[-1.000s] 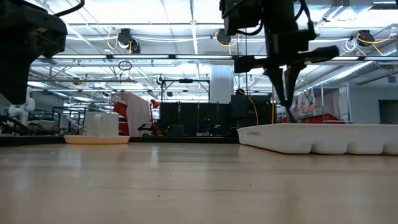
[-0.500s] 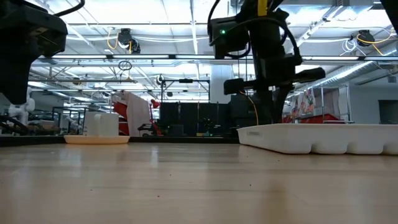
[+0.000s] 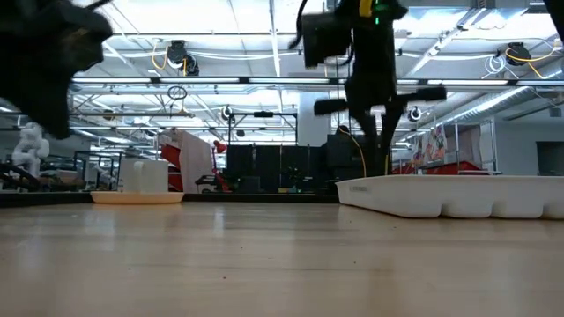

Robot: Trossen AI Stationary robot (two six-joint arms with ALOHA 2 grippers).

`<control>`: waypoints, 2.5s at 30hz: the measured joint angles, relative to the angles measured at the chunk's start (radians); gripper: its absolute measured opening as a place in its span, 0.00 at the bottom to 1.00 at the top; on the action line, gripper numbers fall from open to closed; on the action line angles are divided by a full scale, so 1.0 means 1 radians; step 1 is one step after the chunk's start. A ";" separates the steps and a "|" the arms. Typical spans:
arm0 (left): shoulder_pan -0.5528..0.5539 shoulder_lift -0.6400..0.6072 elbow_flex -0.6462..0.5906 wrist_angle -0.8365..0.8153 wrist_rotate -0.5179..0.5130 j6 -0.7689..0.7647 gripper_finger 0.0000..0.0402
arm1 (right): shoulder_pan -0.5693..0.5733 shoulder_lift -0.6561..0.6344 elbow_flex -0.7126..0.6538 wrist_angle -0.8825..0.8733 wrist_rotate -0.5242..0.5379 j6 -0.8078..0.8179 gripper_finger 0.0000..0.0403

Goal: Sort silverware
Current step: Return to Home Position

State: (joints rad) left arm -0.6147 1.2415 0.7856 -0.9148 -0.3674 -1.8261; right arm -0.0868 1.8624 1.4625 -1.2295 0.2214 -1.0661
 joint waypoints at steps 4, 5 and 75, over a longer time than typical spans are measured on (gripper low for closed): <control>0.000 0.000 0.041 0.145 -0.229 0.102 0.06 | 0.003 -0.077 0.110 -0.123 -0.159 0.276 0.10; 0.000 0.000 0.057 0.191 -0.302 0.168 0.06 | 0.004 -0.104 0.139 -0.140 -0.223 0.353 0.10; 0.023 -1.056 -0.779 1.409 -0.458 1.543 0.04 | -0.010 -1.860 -1.409 1.388 -0.644 1.251 0.08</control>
State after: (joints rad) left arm -0.5915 0.1852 0.0067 0.4941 -0.8251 -0.2832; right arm -0.0963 0.0029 0.0533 0.1587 -0.4226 0.1846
